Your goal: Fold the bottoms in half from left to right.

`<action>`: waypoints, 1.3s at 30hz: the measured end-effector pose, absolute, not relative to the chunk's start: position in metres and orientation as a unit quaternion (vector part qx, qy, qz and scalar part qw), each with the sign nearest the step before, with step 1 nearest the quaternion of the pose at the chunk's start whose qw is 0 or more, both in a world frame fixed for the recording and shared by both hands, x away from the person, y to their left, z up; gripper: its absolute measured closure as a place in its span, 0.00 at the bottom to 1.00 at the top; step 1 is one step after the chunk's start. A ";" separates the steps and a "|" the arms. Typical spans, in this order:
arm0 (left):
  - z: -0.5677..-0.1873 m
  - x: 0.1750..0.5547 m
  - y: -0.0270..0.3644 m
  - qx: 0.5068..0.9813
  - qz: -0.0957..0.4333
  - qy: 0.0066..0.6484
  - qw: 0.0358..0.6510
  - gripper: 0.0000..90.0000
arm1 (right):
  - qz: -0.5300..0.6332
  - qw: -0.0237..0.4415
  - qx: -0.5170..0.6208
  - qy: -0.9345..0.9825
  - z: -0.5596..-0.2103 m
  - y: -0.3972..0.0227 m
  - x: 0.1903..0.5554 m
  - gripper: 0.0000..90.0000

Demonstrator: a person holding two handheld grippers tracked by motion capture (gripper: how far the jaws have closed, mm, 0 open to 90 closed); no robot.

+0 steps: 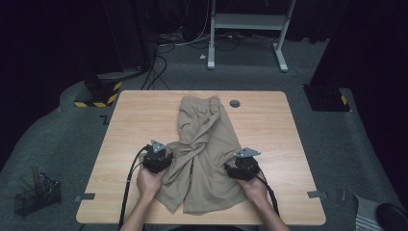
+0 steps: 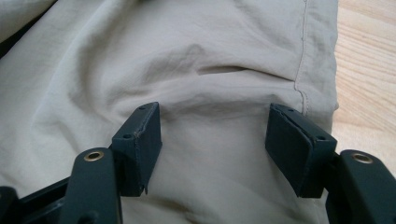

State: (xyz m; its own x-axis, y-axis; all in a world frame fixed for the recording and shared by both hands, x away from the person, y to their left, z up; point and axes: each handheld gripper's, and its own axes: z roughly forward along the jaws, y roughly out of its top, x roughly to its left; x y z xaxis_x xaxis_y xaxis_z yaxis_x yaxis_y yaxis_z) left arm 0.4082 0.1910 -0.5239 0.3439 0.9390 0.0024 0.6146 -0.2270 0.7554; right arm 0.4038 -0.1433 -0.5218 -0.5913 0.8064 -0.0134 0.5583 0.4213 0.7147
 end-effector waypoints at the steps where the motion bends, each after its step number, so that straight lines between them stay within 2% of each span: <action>1: -0.524 0.410 0.191 0.747 0.241 0.520 0.338 0.80 | 0.343 0.183 0.415 0.822 -0.522 -0.143 0.405 0.40; 5: -0.524 0.412 0.194 0.745 0.242 0.521 0.339 0.95 | 0.342 0.184 0.421 0.820 -0.522 -0.140 0.409 0.40; 7: -0.524 0.413 0.198 0.740 0.230 0.528 0.348 0.98 | 0.342 0.185 0.420 0.820 -0.522 -0.140 0.410 0.40; 16: -0.521 0.411 0.202 0.742 0.190 0.523 0.374 0.99 | 0.342 0.184 0.422 0.819 -0.522 -0.140 0.409 0.40; 25: -0.486 0.375 0.179 0.751 0.169 0.446 0.457 0.99 | 0.342 0.185 0.421 0.819 -0.522 -0.140 0.409 0.40; 30: -0.495 0.366 0.159 0.774 0.155 0.422 0.447 0.99 | 0.349 0.184 0.438 0.808 -0.521 -0.143 0.405 0.40; 31: -0.500 0.367 0.156 0.778 0.152 0.424 0.439 0.99 | 0.354 0.172 0.439 0.808 -0.521 -0.144 0.402 0.39; 34: -0.513 0.373 0.156 0.780 0.149 0.438 0.421 0.99 | 0.344 0.183 0.417 0.821 -0.522 -0.141 0.395 0.40; 39: -0.525 0.395 0.163 0.770 0.148 0.466 0.410 0.99 | 0.343 0.187 0.426 0.816 -0.522 -0.139 0.406 0.40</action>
State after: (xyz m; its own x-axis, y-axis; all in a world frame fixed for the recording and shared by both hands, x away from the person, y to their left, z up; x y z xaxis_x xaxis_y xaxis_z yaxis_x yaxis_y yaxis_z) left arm 0.3945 0.1631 -0.5251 0.5217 0.8389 -0.1552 0.5969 -0.2290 0.7689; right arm 0.4060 -0.1392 -0.5223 -0.5676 0.8232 -0.0132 0.5669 0.4024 0.7188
